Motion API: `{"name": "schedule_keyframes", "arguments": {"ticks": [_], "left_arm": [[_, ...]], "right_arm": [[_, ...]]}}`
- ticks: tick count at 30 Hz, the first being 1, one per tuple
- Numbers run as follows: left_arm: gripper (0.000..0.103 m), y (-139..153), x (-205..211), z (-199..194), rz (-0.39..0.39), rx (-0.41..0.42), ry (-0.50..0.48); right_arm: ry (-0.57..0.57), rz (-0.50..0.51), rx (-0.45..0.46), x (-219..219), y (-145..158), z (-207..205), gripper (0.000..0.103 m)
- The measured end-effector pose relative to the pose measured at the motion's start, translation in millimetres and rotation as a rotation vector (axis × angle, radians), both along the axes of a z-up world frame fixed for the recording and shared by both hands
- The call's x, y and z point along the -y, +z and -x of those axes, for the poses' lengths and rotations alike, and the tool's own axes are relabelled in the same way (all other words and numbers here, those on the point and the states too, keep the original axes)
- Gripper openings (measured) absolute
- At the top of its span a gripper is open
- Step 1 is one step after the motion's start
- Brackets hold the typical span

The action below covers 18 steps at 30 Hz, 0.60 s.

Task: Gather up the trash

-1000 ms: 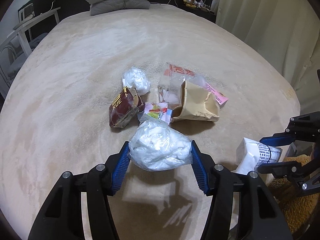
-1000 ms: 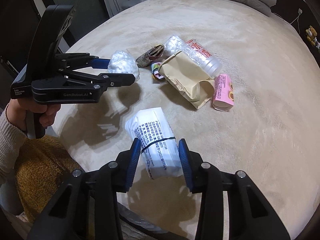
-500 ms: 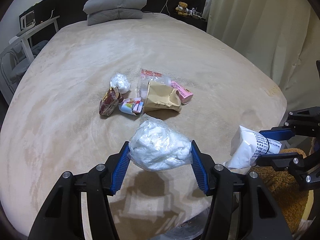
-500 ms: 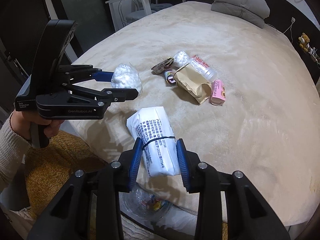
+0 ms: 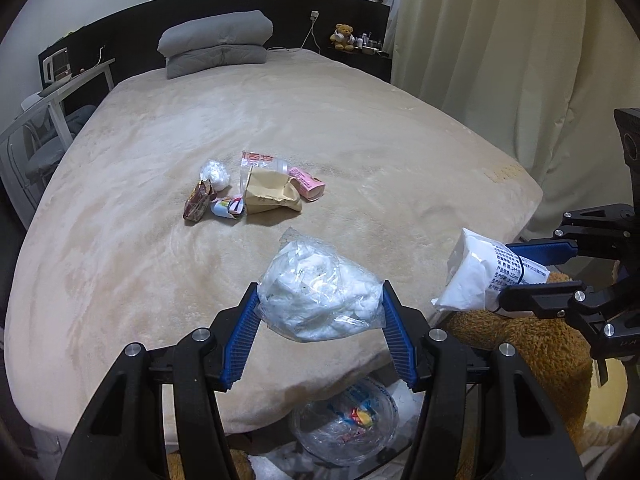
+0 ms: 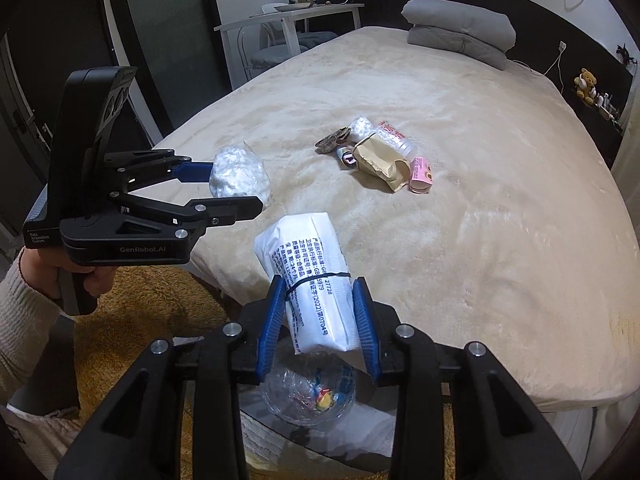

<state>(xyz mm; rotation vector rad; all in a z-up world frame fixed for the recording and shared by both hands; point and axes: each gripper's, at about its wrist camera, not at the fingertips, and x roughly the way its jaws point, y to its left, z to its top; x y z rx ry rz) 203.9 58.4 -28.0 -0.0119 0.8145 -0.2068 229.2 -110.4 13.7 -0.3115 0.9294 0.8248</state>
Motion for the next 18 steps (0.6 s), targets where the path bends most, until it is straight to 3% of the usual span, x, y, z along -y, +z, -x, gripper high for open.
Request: {"name": "schedule_keyframes", "arguments": {"ticks": [18], "left_arm": [[0.057,20,50,99,-0.038,0.078,-0.026]], "right_arm": [[-0.029,-0.050,0.061,48,17,91,0.035]]}}
